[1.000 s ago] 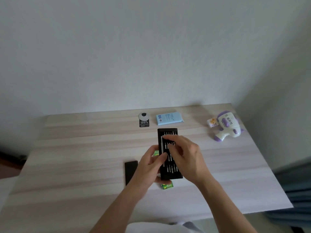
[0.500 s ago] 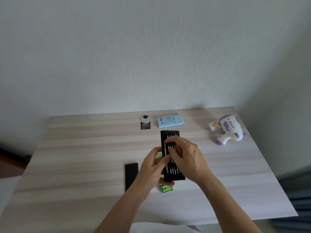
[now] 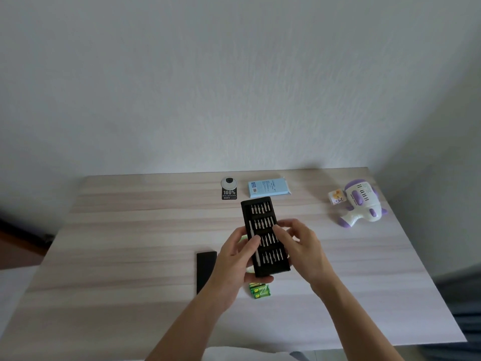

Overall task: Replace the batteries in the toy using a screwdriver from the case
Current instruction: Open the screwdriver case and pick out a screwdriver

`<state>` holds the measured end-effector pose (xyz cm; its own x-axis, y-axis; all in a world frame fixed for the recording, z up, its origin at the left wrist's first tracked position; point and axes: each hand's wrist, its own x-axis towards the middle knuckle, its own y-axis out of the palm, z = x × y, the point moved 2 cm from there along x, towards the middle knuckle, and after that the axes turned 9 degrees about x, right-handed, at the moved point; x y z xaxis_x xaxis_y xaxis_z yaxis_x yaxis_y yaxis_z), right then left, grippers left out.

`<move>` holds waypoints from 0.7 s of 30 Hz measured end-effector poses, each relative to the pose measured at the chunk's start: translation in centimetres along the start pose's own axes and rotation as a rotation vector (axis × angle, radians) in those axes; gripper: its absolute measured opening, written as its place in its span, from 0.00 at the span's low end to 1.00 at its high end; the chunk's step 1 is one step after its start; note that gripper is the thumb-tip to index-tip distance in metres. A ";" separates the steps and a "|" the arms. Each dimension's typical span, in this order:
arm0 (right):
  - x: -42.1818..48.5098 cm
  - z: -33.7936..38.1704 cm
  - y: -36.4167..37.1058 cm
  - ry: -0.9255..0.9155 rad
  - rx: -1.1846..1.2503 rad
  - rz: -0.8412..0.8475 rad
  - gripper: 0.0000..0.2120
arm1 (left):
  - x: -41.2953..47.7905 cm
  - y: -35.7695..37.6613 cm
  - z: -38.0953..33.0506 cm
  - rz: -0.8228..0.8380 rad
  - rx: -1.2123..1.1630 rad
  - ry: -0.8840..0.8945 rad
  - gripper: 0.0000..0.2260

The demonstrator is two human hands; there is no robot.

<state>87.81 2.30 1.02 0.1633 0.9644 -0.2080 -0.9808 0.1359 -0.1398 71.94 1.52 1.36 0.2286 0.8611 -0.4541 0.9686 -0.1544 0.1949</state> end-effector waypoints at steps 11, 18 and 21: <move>-0.7 1.3 0.3 -0.052 -0.131 -0.117 0.06 | 1.2 0.6 -0.3 -0.045 -0.053 -0.045 0.11; -1.4 2.4 1.7 -0.181 -0.207 -0.112 0.07 | 1.6 1.3 -0.5 -0.067 -0.289 -0.217 0.16; -1.5 2.3 2.0 -0.196 -0.230 -0.111 0.09 | 1.6 1.4 -0.5 -0.073 -0.290 -0.244 0.17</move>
<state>85.34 1.61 3.33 0.2221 0.9750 0.0076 -0.9048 0.2090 -0.3711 73.65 2.88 1.32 0.2107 0.7190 -0.6623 0.9231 0.0767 0.3769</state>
